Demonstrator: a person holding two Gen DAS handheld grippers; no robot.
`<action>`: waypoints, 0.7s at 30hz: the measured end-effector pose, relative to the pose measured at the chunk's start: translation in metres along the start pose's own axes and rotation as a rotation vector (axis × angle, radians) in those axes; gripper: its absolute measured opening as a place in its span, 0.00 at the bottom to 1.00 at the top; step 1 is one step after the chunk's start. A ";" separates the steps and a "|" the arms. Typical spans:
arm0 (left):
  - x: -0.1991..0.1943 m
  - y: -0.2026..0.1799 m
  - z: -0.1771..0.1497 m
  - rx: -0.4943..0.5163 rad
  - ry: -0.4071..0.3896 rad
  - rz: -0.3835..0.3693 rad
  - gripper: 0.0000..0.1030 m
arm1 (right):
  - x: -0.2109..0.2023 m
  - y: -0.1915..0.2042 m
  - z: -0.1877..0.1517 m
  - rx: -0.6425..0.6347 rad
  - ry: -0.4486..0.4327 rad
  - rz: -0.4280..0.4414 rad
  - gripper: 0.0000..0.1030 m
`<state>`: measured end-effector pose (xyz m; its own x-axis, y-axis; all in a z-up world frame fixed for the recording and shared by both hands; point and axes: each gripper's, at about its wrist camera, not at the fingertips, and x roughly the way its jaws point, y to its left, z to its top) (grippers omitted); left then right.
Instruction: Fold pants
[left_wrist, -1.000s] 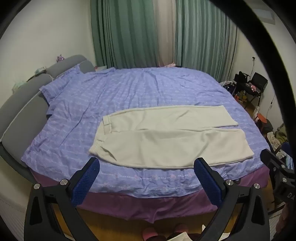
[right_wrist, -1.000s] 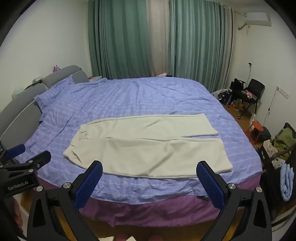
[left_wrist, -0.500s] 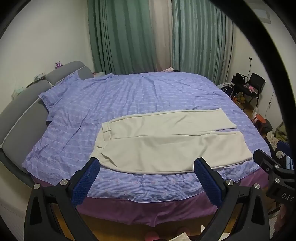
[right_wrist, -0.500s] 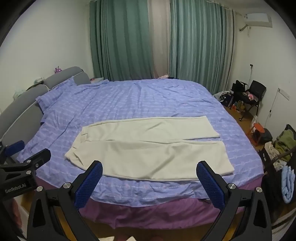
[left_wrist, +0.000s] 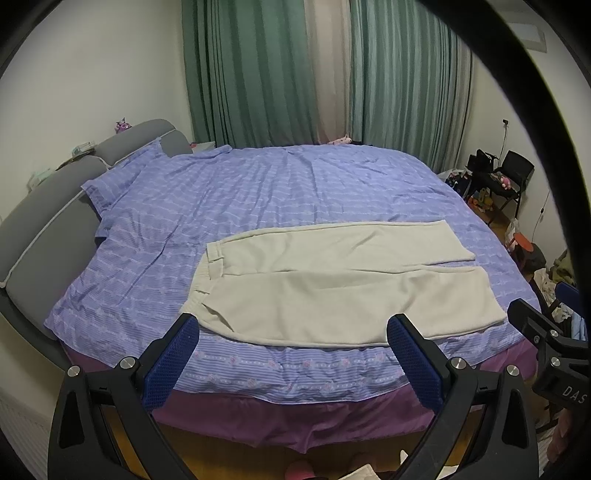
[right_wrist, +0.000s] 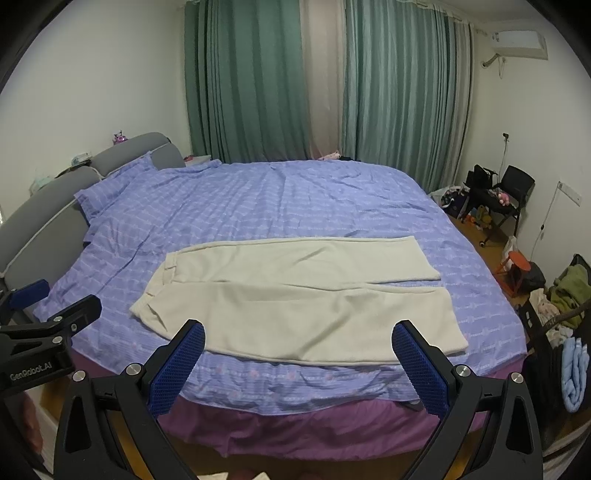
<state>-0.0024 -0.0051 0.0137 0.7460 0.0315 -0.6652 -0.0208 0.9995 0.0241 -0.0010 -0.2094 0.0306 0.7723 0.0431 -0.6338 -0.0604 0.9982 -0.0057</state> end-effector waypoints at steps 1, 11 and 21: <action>0.000 0.000 0.000 0.000 -0.001 0.001 1.00 | 0.000 0.000 -0.001 -0.001 -0.001 0.000 0.99; -0.003 -0.001 0.002 0.000 -0.005 0.004 1.00 | 0.000 -0.003 -0.002 0.000 -0.009 0.006 0.99; -0.003 -0.001 0.005 -0.001 -0.005 0.005 1.00 | 0.000 -0.002 -0.001 -0.001 -0.014 0.009 0.99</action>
<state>-0.0013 -0.0062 0.0194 0.7491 0.0368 -0.6615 -0.0255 0.9993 0.0267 -0.0015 -0.2119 0.0304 0.7804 0.0527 -0.6231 -0.0679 0.9977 -0.0007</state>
